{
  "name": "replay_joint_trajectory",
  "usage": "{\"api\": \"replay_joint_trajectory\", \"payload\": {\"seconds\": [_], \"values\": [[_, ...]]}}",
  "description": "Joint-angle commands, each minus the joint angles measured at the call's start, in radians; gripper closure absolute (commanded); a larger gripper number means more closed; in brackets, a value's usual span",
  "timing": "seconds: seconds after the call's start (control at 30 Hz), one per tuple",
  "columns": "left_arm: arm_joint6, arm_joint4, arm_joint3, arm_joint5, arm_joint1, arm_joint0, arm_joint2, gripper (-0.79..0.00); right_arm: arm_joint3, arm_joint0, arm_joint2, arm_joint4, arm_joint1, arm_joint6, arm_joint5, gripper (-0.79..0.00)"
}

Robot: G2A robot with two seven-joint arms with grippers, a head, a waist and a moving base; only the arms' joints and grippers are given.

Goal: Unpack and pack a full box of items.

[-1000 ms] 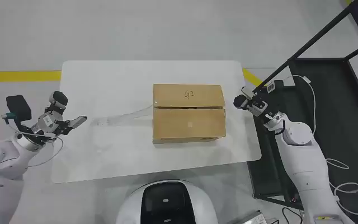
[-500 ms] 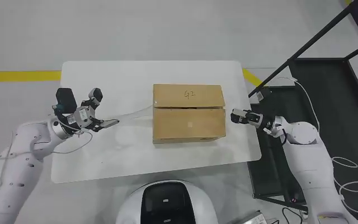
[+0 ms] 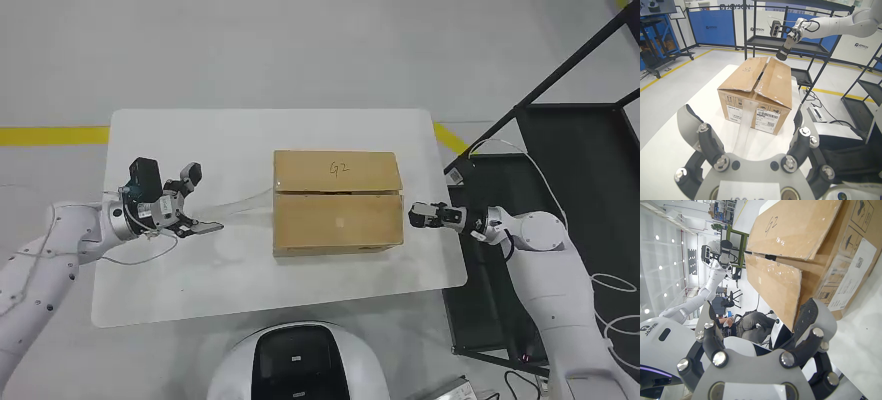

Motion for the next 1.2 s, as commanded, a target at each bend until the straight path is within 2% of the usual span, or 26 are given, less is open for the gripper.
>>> {"api": "replay_joint_trajectory", "payload": {"seconds": [0.0, 0.13, 0.23, 0.33, 0.43, 0.6, 0.8, 0.97, 1.03, 1.17], "values": [[0.0, 0.0, 0.0, 0.0, 0.0, 0.0, 0.0, -0.785, 0.0, 0.0, 0.0, 0.0, 0.0, 0.0, 0.0, -0.785], [0.0, 0.0, 0.0, 0.0, 0.0, 0.0, 0.0, -0.785, 0.0, 0.0, 0.0, 0.0, 0.0, 0.0, 0.0, -0.785], [-0.062, 0.005, -0.025, 0.0, -0.001, 0.007, 0.001, -0.785, 0.0, 0.0, 0.0, 0.0, 0.0, 0.0, 0.0, -0.785], [-0.14, -0.11, -0.03, 0.0, -0.004, 0.0, 0.024, -0.785, 0.0, 0.0, 0.0, 0.0, 0.0, 0.0, 0.0, -0.785], [-0.261, -0.24, -0.038, 0.0, -0.005, -0.038, 0.066, -0.785, 0.0, 0.0, 0.0, 0.0, 0.0, 0.0, 0.0, -0.785], [-0.52, -0.643, -0.035, 0.0, -0.007, -0.131, 0.174, -0.785, 0.0, 0.0, 0.0, 0.0, 0.0, 0.0, 0.0, -0.785], [-1.04, -1.354, 0.065, 0.0, -0.036, -0.268, 0.314, -0.785, 0.0, 0.0, 0.0, 0.0, 0.0, 0.0, 0.0, -0.785], [-1.402, -1.816, 0.152, 0.05, -0.082, -0.35, 0.377, -0.785, 0.0, 0.0, 0.0, 0.0, 0.0, 0.0, 0.0, -0.785], [-1.454, -1.925, 0.173, 0.095, -0.099, -0.361, 0.387, -0.785, 0.0, 0.0, 0.0, 0.0, 0.0, 0.0, 0.0, -0.785], [-1.494, -2.021, 0.215, 0.135, -0.128, -0.365, 0.398, -0.785, 0.0, 0.0, 0.0, 0.0, 0.0, 0.0, 0.0, -0.785]]}}
